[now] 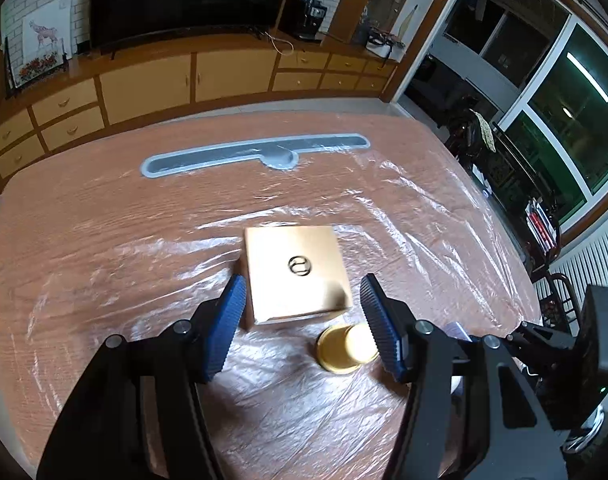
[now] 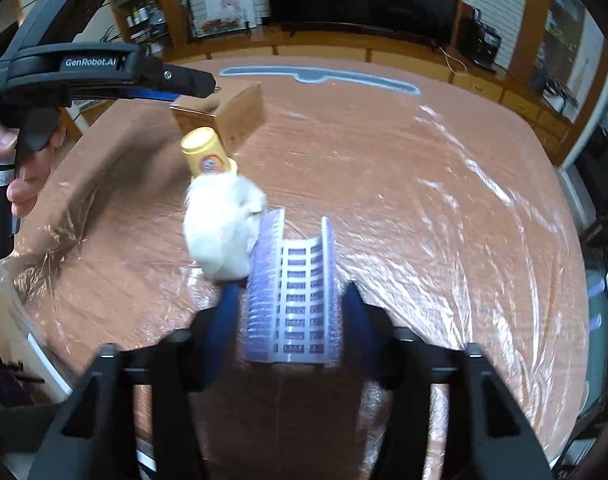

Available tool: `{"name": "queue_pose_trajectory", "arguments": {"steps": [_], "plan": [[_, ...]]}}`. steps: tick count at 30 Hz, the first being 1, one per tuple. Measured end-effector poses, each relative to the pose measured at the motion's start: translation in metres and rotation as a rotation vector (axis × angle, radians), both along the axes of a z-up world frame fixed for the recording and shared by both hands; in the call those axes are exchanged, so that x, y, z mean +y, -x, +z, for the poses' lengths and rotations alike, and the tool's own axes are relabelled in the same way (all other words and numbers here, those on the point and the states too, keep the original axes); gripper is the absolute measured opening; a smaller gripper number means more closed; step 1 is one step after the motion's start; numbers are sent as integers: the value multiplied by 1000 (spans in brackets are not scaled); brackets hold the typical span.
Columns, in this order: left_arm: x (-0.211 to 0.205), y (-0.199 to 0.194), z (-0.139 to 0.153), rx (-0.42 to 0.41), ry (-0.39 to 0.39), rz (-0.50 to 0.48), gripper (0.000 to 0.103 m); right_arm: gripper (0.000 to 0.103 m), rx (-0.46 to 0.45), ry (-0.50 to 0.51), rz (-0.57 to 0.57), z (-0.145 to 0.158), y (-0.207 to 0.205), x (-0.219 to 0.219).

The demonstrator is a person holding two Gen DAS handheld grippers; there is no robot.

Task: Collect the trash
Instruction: 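Lift and carry the cardboard box and purple roller with both tools over the bin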

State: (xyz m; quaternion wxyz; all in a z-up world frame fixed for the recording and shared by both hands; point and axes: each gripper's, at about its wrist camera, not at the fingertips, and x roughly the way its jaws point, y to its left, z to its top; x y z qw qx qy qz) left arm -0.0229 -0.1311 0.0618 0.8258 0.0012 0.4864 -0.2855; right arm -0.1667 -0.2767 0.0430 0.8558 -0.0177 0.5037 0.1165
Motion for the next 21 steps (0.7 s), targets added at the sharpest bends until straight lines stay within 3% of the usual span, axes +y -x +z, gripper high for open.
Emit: {"name": "queue_pose_trajectory", "arguments": {"steps": [5, 8, 9, 12, 14, 17, 21], "plan": [[-24, -6, -8, -9, -87, -36, 60, 73, -11, -11, -38, -2, 5, -7], [-26, -13, -14, 17, -68, -26, 64, 73, 22, -99, -63, -7, 2, -16], [-25, -15, -14, 20, -65, -20, 64, 69, 18, -115, -73, -6, 3, -19], [-21, -17, -13, 12, -66, -14, 61, 42, 30, -110, -86, -6, 5, -23], [-21, -16, -13, 3, -73, -27, 61, 42, 26, -107, -75, -4, 7, -25], [-18, -13, -10, -11, -78, -24, 60, 42, -39, -34, -59, 5, 11, -23], [-11, -8, -7, -18, -55, -8, 60, 42, -113, -23, -94, 22, 12, -28]]}}
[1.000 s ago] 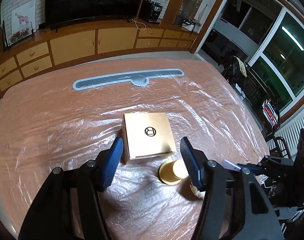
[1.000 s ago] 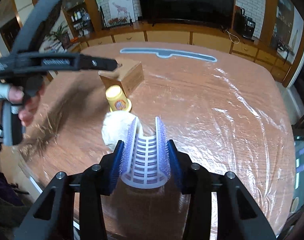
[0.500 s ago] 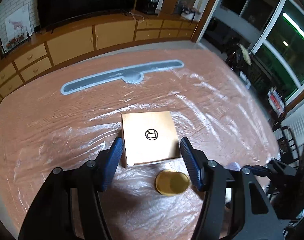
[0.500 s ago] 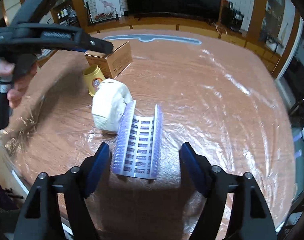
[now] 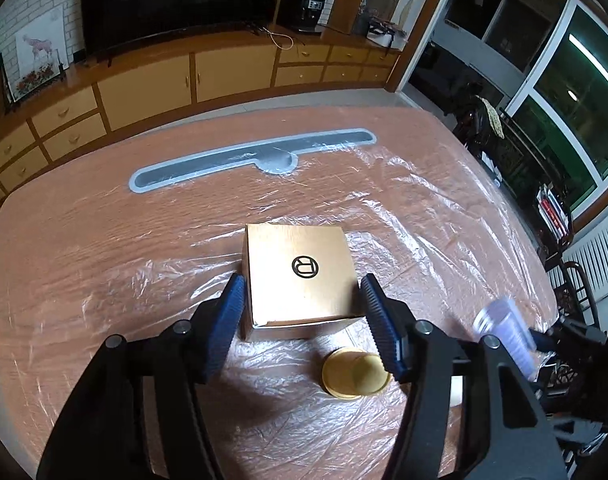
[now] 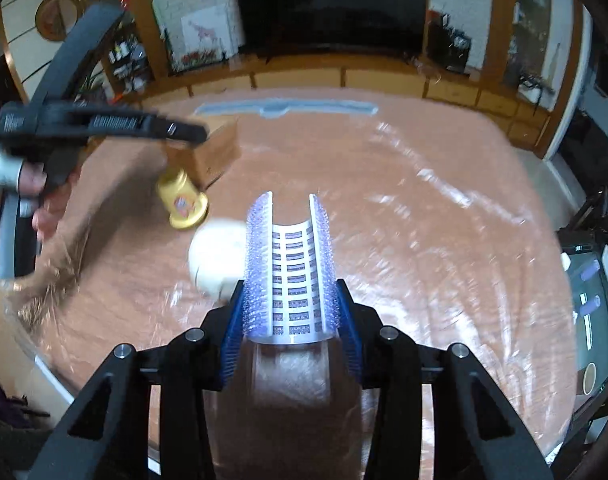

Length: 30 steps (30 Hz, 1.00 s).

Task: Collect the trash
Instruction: 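Lift and carry the cardboard box and purple roller with both tools over the bin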

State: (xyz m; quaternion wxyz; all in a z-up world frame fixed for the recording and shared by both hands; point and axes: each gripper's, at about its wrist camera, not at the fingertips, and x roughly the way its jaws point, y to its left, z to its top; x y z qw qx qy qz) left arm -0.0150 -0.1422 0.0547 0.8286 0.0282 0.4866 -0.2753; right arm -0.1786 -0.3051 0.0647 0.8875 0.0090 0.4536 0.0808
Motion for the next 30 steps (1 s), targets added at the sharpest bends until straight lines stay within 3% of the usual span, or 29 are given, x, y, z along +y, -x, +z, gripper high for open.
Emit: {"name": "queue_pose_trajectory", "arguments": {"steps": [4, 19, 30], "plan": [[6, 5, 3, -3, 21, 14, 60, 42, -72, 46, 28, 20, 1, 6], [29, 26, 23, -50, 52, 77, 60, 42, -71, -60, 62, 31, 5, 7], [57, 70, 25, -39, 68, 131, 60, 42, -59, -83, 127, 30, 18, 16]]}}
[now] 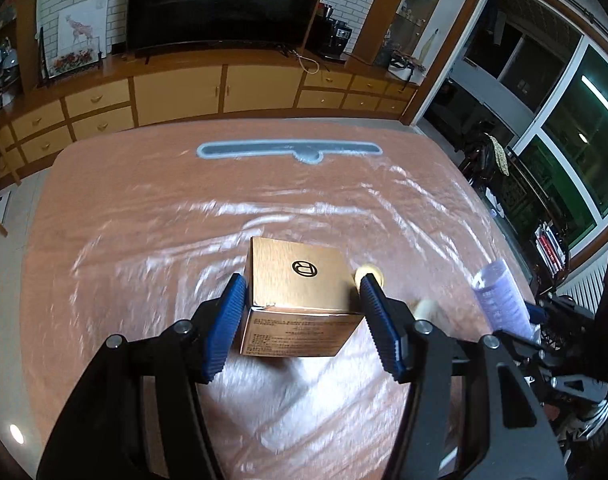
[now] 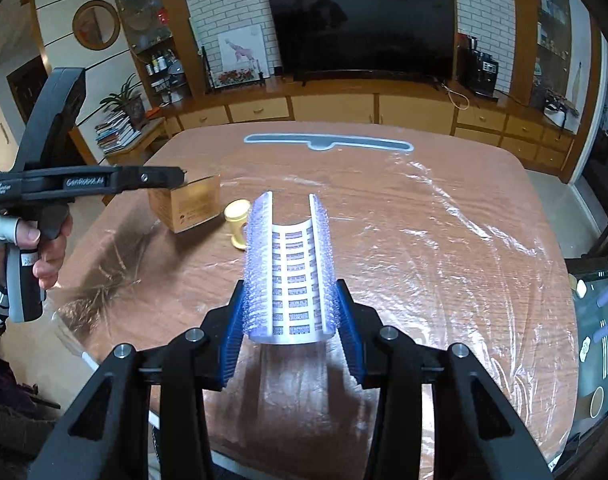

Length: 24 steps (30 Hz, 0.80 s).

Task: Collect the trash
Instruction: 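Lift and carry the cardboard box and purple roller with both tools over the bin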

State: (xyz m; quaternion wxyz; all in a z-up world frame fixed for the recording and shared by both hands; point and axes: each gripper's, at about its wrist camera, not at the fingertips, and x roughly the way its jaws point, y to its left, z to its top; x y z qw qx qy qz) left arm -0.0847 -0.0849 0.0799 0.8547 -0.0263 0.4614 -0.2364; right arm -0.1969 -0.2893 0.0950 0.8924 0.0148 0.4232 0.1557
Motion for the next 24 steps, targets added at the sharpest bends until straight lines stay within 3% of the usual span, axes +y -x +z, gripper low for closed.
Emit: {"name": "queue_pose_trajectory", "arguments": {"steps": [9, 24], "plan": [[18, 38, -3, 21, 31, 43, 59, 42, 5, -9, 64, 0, 12, 14], [11, 101, 0, 13, 52, 23, 59, 42, 47, -54, 123, 0, 47, 16]]}}
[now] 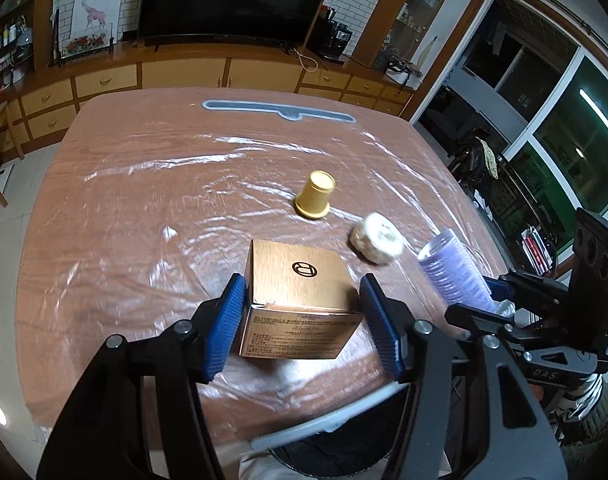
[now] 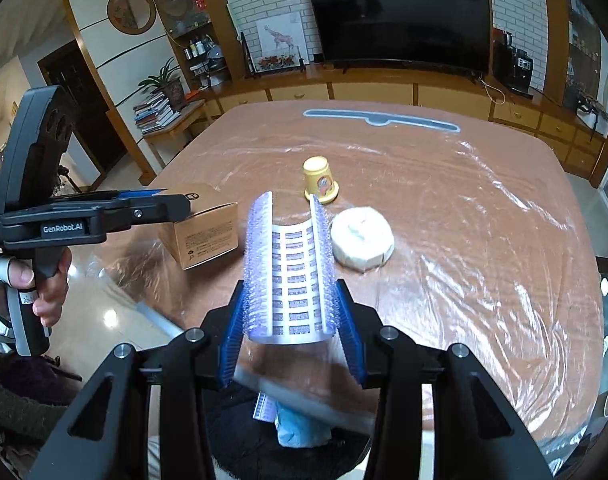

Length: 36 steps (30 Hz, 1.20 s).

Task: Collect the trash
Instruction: 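Lift and carry the cardboard box and purple roller with both tools over the bin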

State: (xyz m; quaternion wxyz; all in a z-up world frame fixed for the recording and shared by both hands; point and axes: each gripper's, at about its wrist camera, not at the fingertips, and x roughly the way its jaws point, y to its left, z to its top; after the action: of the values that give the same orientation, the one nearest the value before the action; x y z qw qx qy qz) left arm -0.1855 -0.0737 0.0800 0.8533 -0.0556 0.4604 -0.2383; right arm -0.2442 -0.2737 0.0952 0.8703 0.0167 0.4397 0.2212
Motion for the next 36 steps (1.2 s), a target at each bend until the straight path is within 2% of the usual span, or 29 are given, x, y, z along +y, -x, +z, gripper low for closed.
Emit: {"name": "queue_pose_trajectory", "arguments": {"steps": [19, 36], "plan": [[-22, 79, 15, -19, 12, -80, 60, 42, 10, -1, 16, 8, 67, -17], [-42, 129, -13, 71, -7, -139, 60, 42, 103, 18, 61, -20, 105, -23]]}}
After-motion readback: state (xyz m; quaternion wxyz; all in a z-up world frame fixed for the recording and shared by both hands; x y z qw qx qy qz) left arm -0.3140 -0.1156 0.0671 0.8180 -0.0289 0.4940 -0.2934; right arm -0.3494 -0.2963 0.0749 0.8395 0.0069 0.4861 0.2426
